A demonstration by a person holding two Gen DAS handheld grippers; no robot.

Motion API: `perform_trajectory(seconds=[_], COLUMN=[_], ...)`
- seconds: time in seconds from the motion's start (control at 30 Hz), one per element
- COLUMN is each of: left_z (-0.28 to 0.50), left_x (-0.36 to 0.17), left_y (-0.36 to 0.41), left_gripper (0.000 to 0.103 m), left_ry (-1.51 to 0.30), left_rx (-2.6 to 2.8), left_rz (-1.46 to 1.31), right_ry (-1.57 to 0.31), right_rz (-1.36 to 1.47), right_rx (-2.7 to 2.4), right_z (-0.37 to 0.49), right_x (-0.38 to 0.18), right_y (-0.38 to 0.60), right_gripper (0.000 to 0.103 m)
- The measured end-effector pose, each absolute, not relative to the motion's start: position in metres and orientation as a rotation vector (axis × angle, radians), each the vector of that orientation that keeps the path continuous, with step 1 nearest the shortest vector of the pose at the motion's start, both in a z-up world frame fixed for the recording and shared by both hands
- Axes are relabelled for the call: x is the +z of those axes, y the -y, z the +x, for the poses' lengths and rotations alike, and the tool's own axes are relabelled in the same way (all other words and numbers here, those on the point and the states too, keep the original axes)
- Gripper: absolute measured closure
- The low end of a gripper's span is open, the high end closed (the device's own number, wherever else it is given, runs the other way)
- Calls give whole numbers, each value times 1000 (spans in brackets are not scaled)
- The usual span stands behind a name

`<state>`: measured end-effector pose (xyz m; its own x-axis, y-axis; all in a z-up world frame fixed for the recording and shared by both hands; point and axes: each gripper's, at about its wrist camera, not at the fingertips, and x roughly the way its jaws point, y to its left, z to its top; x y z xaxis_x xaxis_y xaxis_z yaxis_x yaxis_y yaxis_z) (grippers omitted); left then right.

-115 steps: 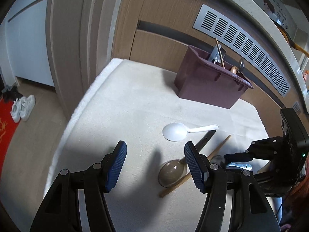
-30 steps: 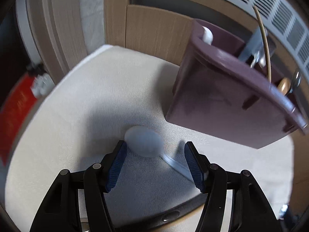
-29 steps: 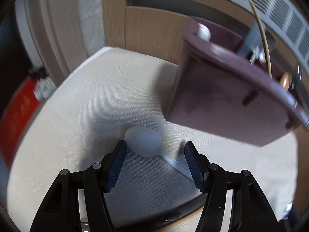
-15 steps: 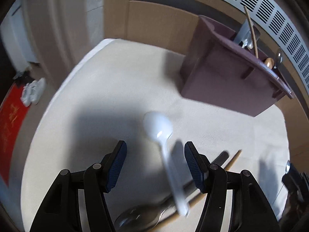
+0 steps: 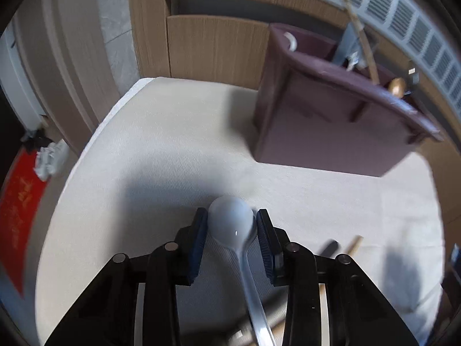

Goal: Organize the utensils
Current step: 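Lift the metal spoon with the right tool while the left tool grasps the white plastic spoon, then carry both spoons over the purple caddy and lower them in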

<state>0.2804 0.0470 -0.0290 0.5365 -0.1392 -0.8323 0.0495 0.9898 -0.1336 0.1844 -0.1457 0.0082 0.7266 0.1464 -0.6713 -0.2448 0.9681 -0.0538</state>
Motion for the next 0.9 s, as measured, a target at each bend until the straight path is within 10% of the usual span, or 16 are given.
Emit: perform_trajectory(seconds=[0.57, 0.9], left_z=[197, 261], left_x=[215, 201], left_y=[-37, -26], left_gripper=[67, 67], left_ry=[-251, -132], left_rx=[-346, -282], left_rz=[-204, -194], right_ry=[-407, -160], right_rz=[-31, 43], right_rx=[240, 293], right_z=[194, 242], right_x=[140, 190], right_y=[161, 167], right_gripper=[77, 77])
